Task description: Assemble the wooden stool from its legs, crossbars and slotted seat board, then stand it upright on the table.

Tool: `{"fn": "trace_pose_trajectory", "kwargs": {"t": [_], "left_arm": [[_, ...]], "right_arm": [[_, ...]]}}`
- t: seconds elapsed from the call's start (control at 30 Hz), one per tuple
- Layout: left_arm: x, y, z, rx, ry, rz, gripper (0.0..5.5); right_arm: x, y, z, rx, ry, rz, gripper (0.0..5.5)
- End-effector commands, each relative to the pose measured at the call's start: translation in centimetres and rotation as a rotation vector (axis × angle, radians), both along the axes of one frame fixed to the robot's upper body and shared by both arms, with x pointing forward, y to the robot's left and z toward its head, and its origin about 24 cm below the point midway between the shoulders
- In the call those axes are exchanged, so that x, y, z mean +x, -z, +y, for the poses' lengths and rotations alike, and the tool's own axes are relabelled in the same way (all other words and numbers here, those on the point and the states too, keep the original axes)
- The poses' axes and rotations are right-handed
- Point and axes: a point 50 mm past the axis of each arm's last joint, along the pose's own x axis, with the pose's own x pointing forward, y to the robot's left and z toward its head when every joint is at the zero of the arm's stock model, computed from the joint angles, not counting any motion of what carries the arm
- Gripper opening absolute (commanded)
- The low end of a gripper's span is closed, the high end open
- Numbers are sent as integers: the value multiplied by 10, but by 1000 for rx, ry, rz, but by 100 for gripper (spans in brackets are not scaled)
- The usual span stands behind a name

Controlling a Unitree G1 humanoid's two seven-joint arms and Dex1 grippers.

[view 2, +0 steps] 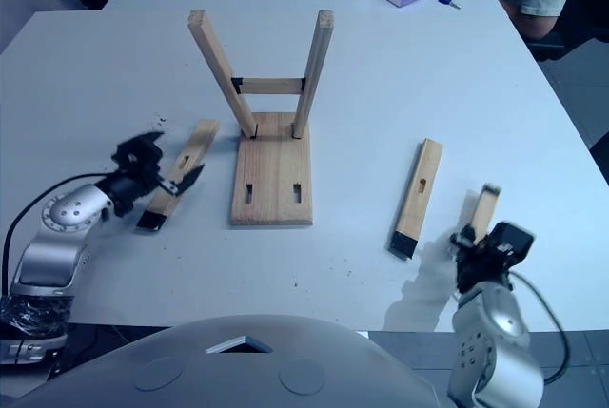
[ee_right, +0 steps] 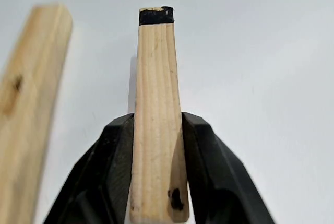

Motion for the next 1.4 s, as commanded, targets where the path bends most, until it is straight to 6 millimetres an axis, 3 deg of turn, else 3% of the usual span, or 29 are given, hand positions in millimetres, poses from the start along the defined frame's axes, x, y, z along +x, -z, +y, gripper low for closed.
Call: {"fn": "trace_pose_trajectory", "kwargs": {"t": [0.03, 0.13, 0.23, 0.3, 0.4, 0.63, 0.8, 1.2, 1.4], "left_arm": [[12, -48, -3, -179, -44, -138, 540], [11, -81, -22, -303, 96, -160, 540], [-4, -103, -54, -386, 369, -105, 540], [-15, -107, -72, -472, 549, 0, 540], [-23, -110, -81, -623, 727, 122, 540], [-18, -138, -89, -814, 904, 159, 432], [-30, -141, -100, -789, 1011, 177, 413], [-26, -129, -111, -669, 1025, 169, 413], [-27, -131, -108, -703, 1064, 165, 323]], "right_arm": [[55, -77, -9, -116, -214, -437, 129], [74, -128, 10, -105, -512, -668, 129], [76, -156, 44, 74, -920, -775, 129], [73, -161, 58, 154, -1103, -787, 129], [74, -158, 70, 234, -1276, -740, 129], [73, -158, 90, 399, -1630, -633, 129], [69, -144, 102, 492, -1750, -537, 129], [59, -124, 123, 595, -1853, -440, 129], [61, -123, 119, 600, -1829, -441, 129]]}}
